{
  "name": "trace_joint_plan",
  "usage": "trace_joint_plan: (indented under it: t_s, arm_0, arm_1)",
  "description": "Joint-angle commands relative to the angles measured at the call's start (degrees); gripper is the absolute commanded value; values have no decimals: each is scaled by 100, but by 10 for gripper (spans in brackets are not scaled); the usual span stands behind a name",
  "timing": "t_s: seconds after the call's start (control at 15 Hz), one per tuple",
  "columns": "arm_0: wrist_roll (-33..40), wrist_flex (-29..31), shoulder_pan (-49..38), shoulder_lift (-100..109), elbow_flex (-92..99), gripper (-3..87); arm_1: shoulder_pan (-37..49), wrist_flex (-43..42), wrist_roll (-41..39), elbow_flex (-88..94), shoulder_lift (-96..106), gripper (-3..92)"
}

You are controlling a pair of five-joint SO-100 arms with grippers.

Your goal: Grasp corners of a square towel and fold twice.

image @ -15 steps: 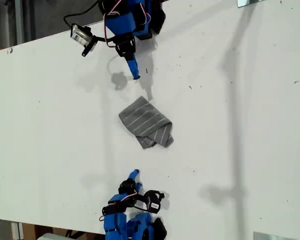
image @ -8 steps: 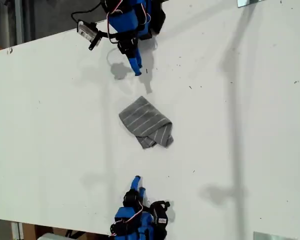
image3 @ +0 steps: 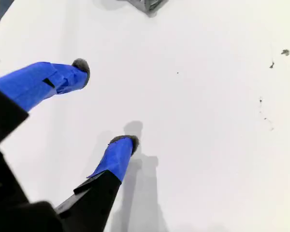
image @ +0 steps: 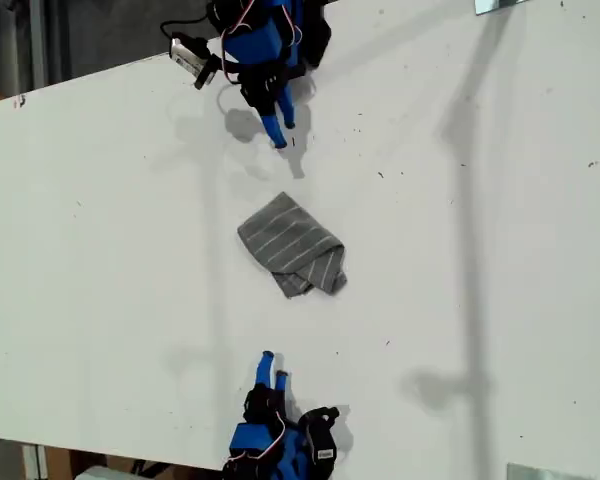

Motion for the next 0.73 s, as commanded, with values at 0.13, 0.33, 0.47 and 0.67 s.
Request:
trace_joint_plan:
  t_s: [0.13,0.33,0.47,0.67]
  arm_0:
    - [1283,-53,1011,26,79,222]
    - [1907,-88,1020,26,88,203]
    - [2813,-132,1028,26,114,189]
    - [2777,-132,1020,26,114,173]
  arm_1:
    - [-211,176,-686,-88,-18,225]
    - [-237,176,-686,-88,-18,225]
    - [-229,176,-686,-88,-18,225]
    - [-220,176,-686,-88,-18,225]
